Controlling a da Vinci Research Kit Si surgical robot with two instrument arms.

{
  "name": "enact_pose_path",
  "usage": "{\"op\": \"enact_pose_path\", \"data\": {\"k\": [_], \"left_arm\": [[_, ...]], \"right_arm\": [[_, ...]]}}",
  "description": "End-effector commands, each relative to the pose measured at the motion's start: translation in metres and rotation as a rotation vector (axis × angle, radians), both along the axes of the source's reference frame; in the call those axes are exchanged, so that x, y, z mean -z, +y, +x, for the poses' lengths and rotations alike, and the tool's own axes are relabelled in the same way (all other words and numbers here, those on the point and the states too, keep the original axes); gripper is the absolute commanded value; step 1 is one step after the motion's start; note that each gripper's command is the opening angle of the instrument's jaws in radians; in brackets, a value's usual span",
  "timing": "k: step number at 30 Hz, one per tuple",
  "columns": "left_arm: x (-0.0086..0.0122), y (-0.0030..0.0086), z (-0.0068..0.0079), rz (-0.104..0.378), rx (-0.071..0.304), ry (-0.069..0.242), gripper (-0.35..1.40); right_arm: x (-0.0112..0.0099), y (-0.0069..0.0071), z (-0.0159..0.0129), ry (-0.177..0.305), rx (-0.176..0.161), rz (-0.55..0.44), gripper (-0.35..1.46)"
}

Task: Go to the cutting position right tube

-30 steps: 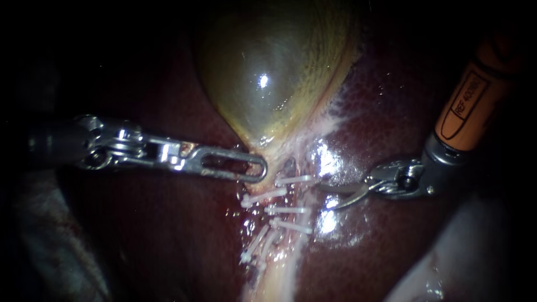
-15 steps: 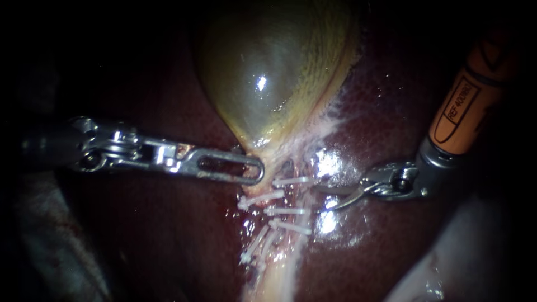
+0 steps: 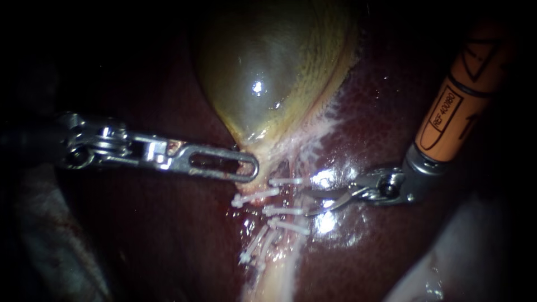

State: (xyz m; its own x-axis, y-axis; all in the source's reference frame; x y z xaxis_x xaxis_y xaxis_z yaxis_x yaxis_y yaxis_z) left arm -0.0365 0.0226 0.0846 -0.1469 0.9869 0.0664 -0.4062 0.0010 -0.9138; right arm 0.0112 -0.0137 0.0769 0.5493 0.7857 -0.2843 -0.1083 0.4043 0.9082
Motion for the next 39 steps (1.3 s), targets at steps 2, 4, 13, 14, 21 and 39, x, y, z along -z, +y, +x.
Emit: {"op": "enact_pose_path", "data": {"k": [2, 4, 13, 14, 21, 39], "left_arm": [[0.0003, 0.0000, 0.0000, 0.000, 0.001, 0.001, -0.35], [0.0006, -0.0001, 0.0000, 0.001, 0.001, 0.001, -0.35], [0.0013, -0.0004, 0.0001, -0.004, -0.002, -0.001, -0.35], [0.0014, -0.0004, 0.0001, -0.004, -0.002, -0.001, -0.35], [0.0019, -0.0006, 0.0001, -0.003, -0.003, -0.001, -0.35], [0.0020, -0.0007, 0.0001, -0.003, -0.003, -0.001, -0.35]], "right_arm": [[-0.0001, 0.0000, 0.0001, -0.002, -0.001, -0.001, 1.27], [-0.0003, 0.0000, 0.0002, -0.002, -0.002, -0.002, 1.27], [-0.0011, 0.0000, 0.0003, -0.002, -0.003, -0.005, 1.25], [-0.0012, 0.0000, 0.0003, -0.002, -0.003, -0.005, 1.25], [-0.0019, 0.0000, 0.0005, -0.006, -0.005, 0.000, 1.23], [-0.0023, -0.0008, 0.0024, -0.018, -0.019, 0.010, 1.21]]}}
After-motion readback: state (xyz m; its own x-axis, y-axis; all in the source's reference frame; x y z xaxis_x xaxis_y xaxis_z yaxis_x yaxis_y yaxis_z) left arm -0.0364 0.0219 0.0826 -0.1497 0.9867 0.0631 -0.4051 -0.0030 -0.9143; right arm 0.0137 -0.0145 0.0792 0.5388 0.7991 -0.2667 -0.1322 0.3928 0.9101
